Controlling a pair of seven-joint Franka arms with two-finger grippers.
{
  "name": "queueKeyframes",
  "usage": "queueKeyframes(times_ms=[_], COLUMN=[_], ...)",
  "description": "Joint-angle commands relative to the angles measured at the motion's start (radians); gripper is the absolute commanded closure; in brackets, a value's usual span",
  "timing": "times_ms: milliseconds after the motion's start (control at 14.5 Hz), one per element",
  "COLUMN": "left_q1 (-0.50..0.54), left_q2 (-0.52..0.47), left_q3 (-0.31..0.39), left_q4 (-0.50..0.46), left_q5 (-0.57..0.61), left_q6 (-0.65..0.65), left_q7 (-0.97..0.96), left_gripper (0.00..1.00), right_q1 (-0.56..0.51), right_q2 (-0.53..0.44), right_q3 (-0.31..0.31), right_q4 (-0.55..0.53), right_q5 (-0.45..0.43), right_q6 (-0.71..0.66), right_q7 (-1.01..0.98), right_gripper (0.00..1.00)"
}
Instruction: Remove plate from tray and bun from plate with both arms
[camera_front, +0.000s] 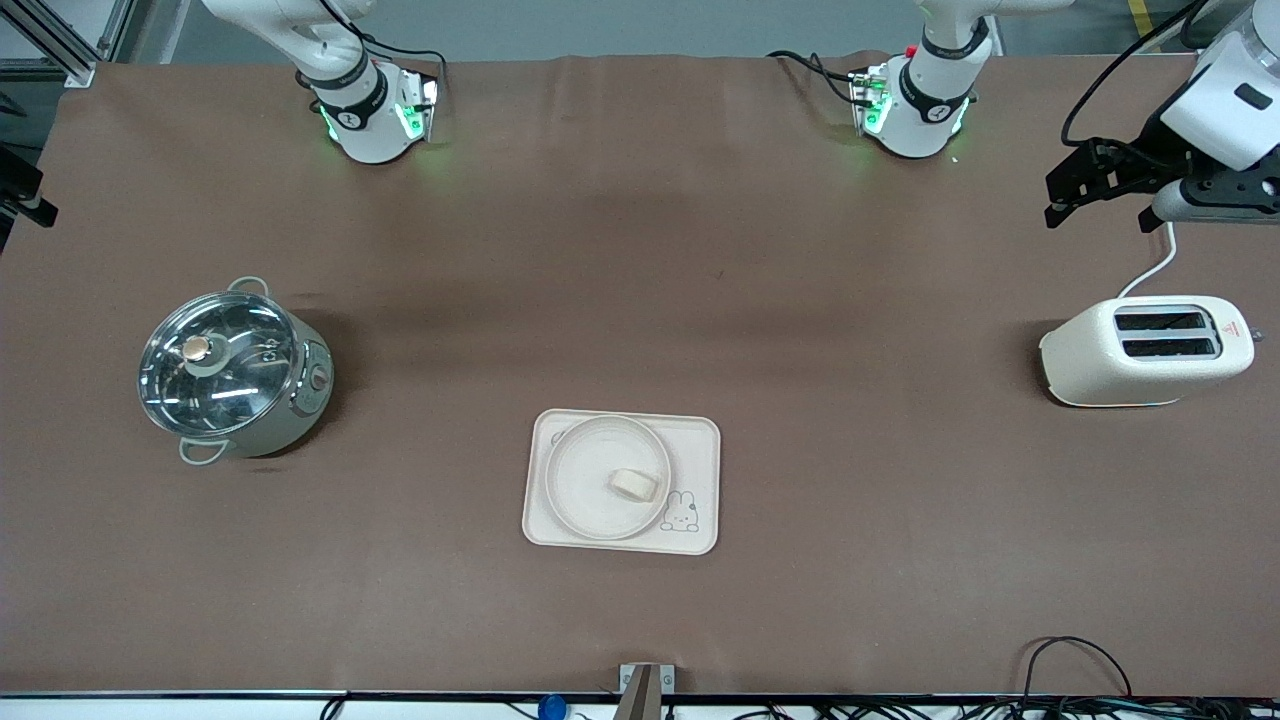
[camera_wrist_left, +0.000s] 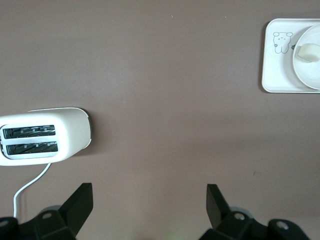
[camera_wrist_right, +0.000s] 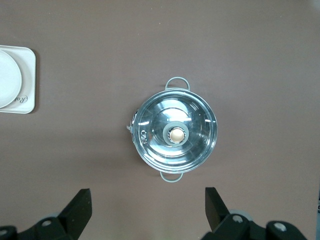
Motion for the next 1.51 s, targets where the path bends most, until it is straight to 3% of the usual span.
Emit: queueKeyframes(times_ms=[0,1444], left_q1=[-0.003,0.003], left_q2=[0.014,0.044], left_q3=[-0.002,-0.002], left_q4=[0.028,0.049], left_q5=[0.047,0.037], left_q6=[-0.012,-0.01], left_q7=[0.0,-0.023], left_gripper=[0.0,0.0], right_q1=[-0.011,-0.011], right_q2=[-0.012,-0.009], right_q3=[0.012,0.015], right_q4=[-0.001,-0.006], right_q5=[-0.017,-0.006], right_q6=[-0.006,-0.038], right_q7=[0.01,0.015], right_gripper=[0.0,0.0])
